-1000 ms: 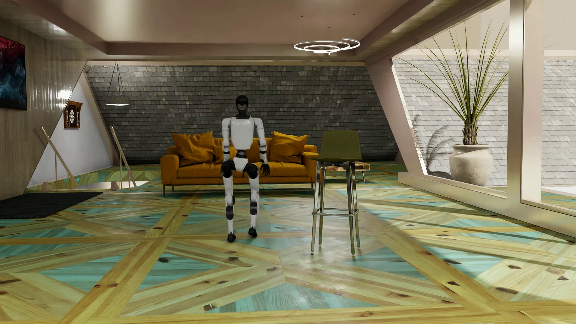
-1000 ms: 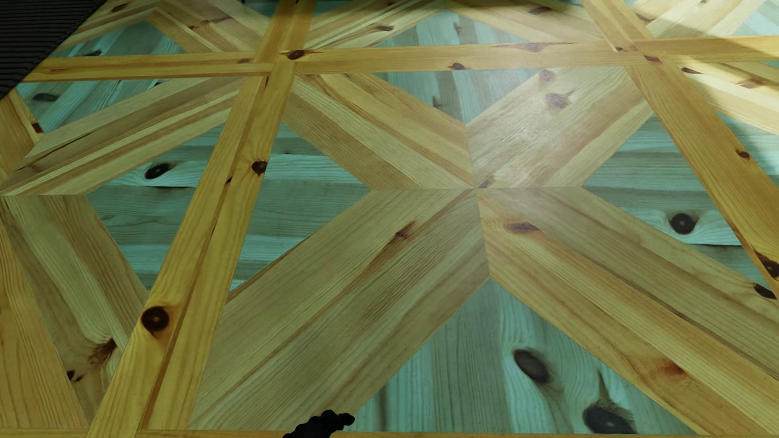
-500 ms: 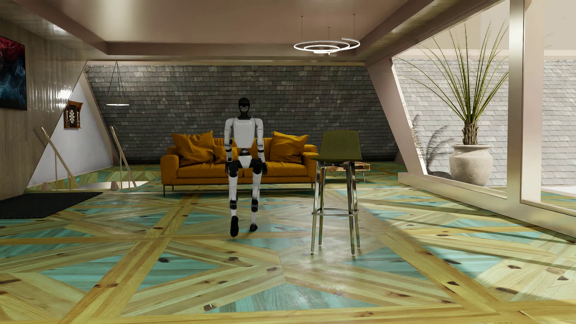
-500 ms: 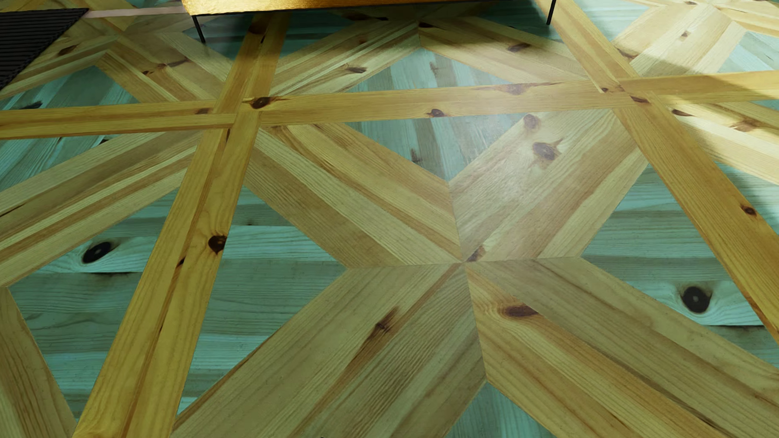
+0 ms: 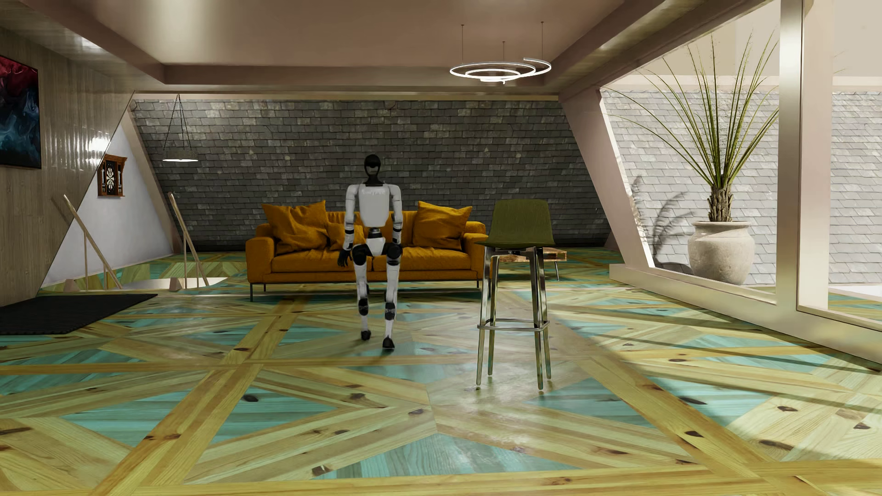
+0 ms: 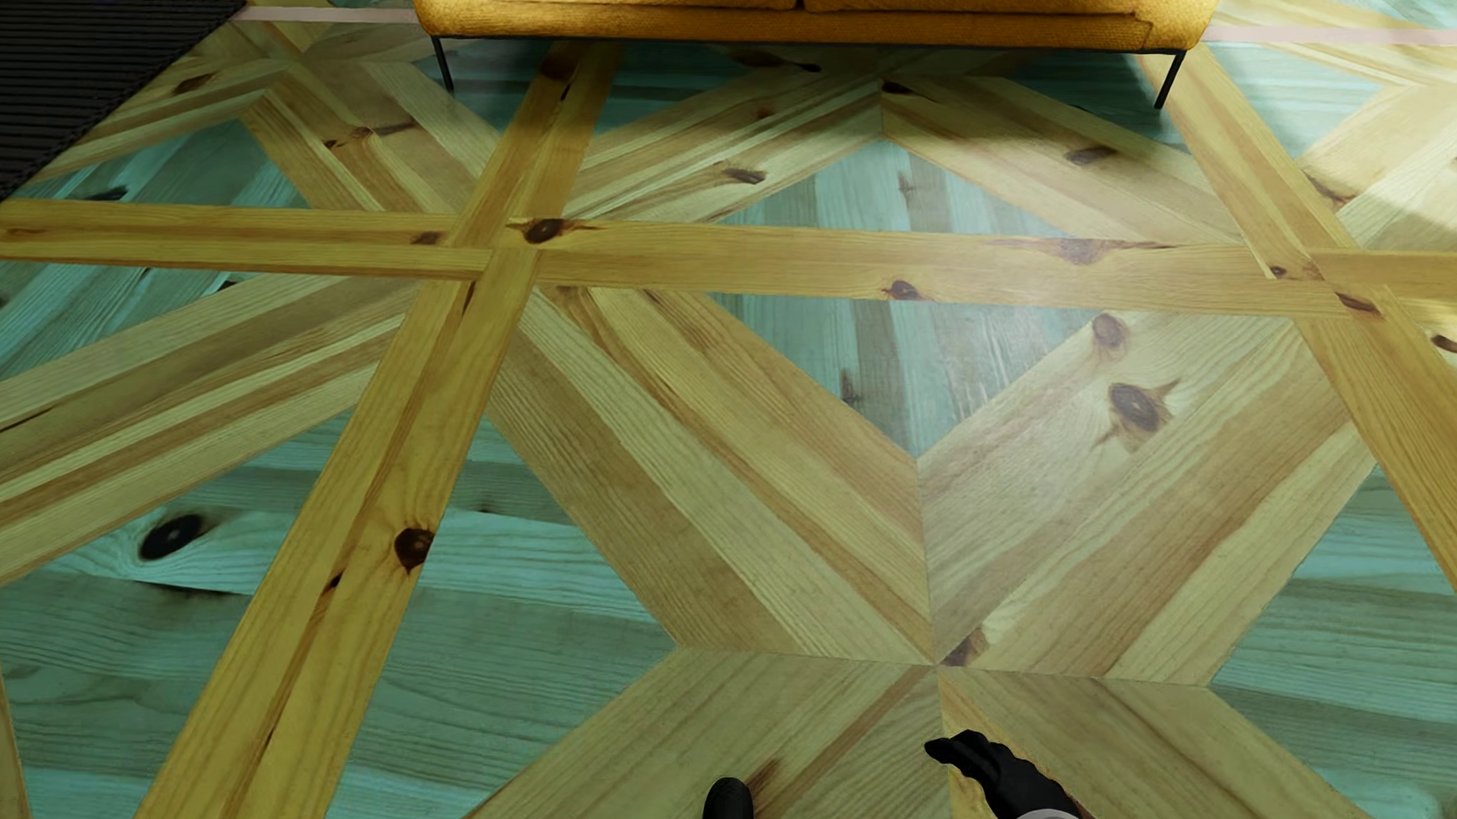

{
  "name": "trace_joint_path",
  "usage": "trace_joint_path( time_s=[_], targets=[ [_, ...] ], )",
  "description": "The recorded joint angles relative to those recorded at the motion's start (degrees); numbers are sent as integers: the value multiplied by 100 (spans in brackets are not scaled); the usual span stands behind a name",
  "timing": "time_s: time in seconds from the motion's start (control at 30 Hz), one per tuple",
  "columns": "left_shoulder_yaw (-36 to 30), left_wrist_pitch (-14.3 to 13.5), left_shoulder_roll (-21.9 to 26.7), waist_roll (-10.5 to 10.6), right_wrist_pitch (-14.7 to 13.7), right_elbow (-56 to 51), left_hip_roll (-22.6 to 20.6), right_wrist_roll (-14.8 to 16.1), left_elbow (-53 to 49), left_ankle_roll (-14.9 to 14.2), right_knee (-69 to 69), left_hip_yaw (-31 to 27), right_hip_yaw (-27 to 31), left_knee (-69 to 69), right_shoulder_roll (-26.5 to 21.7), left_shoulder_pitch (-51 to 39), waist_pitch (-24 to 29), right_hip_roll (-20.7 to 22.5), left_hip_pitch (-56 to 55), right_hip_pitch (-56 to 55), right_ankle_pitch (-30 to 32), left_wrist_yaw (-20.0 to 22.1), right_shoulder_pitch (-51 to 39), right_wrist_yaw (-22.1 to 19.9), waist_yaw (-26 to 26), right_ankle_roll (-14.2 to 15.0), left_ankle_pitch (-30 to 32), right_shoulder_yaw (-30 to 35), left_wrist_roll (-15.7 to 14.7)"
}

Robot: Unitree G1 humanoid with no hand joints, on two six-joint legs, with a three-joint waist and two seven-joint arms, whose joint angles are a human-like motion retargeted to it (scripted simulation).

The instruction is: Head to the fabric sofa

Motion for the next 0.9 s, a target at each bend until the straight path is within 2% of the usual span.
trace_joint_path(
  time_s=[0.07, 0.13, 0.2, 0.23, 0.27, 0.3, 0.37, 0.43, 0.47, 0.53, 0.6, 0.63, 0.67, 0.7, 0.77, 0.83, 0.87, 0.9],
  targets=[
    [130, 127, -206, -192, 175, 158, -211, 31, 441, 47, 611, 118, 81, 374, -5, -38, -47, -292, 263, 83, 780, -82, 323, 72, 4, 1, -5, -63, 29],
    [333, 45, -402, -413, 368, 446, -416, -84, 533, 140, 2204, 396, 131, 403, -87, -87, -60, -836, 684, -512, 2099, -133, 544, 461, 0, 497, -385, 66, -22],
    [346, -279, -512, -634, 221, 503, -655, -409, 340, 199, 4018, 679, 180, 315, -392, -207, -32, -1568, 1100, -1529, 3314, -123, 627, 1109, -50, 1023, -716, 521, 24],
    [257, -434, -517, -740, 82, 364, -789, -501, 237, 250, 4672, 757, 287, 288, -552, -348, -6, -1759, 1301, -2052, 3064, -134, 699, 1260, -95, 923, -885, 647, 91],
    [138, -584, -495, -824, 57, 172, -912, -471, 238, 296, 5121, 799, 405, 311, -601, -551, 25, -1835, 1488, -2568, 2618, -132, 824, 1168, -138, 868, -1060, 615, 201],
    [19, -659, -464, -887, 94, -21, -1015, -304, 264, 335, 5279, 806, 467, 365, -597, -799, 52, -1905, 1674, -3003, 2321, -150, 977, 916, -181, 821, -1248, 419, 325],
    [-48, -627, -464, -955, 256, -337, -1152, 120, 269, 378, 4796, 718, 549, 461, -444, -1317, 85, -1871, 2059, -3675, 1412, -175, 1271, 362, -294, 617, -1612, -101, 426],
    [34, -658, -460, -946, 383, -432, -1179, 329, 145, 387, 3397, 554, 558, 398, -325, -1708, 73, -1700, 2465, -4075, 992, -110, 1336, 174, -431, 450, -1873, -338, 321],
    [42, -708, -459, -923, 407, -438, -1168, 320, 37, 382, 2498, 466, 541, 309, -305, -1869, 55, -1593, 2672, -4173, 1028, -88, 1319, 203, -498, 310, -1966, -344, 254],
    [-126, -881, -412, -870, 415, -421, -1130, 235, -233, 370, 561, 316, 433, 42, -278, -2090, 7, -1382, 3105, -4207, 1408, -49, 1257, 347, -604, 445, -2072, -320, 206],
    [-613, -1097, -289, -820, 436, -422, -1115, 161, -488, 369, -857, 188, 439, -57, -229, -2183, -29, -1180, 3485, -4173, 1506, 70, 1227, 475, -682, 952, -2204, -385, 422],
    [-837, -1168, -227, -796, 450, -414, -1094, 125, -566, 345, -965, 147, 453, -19, -186, -2153, -43, -1085, 3657, -4197, 1666, 156, 1216, 533, -717, 1033, -2261, -422, 511],
    [-979, -1184, -174, -760, 461, -384, -1045, 84, -590, 317, -669, 120, 505, 39, -126, -2064, -61, -953, 3873, -4252, 1986, 252, 1201, 596, -755, 608, -2247, -441, 530],
    [-1047, -1127, -152, -710, 473, -339, -981, 36, -540, 289, -240, 99, 528, 121, -69, -1933, -87, -846, 4069, -4277, 2244, 374, 1196, 642, -789, 337, -2161, -460, 513],
    [-949, -749, -214, -557, 529, -214, -781, -35, -163, -14, 412, 50, 370, 568, 80, -1609, -141, -694, 4261, -4158, 2227, 567, 1218, 607, -846, -117, -1515, -570, 417],
    [-752, -296, -274, -350, 616, -69, -474, -31, 331, -827, 534, -139, 102, 1931, 294, -1368, -145, -481, 3791, -3805, 1802, 419, 1181, 551, -886, -326, -344, -749, 297],
    [-843, -220, -197, -253, 602, -23, -295, -34, 480, -1385, 479, -190, -81, 2899, 372, -1323, -135, -394, 3315, -3587, 1619, 255, 1154, 563, -901, -334, 235, -787, 403],
    [-1035, -289, -39, -159, 542, 22, -67, -64, 512, -1415, 421, -149, -263, 3812, 407, -1290, -121, -305, 2786, -3366, 1450, 54, 1113, 581, -910, -343, 708, -754, 576]
  ],
)
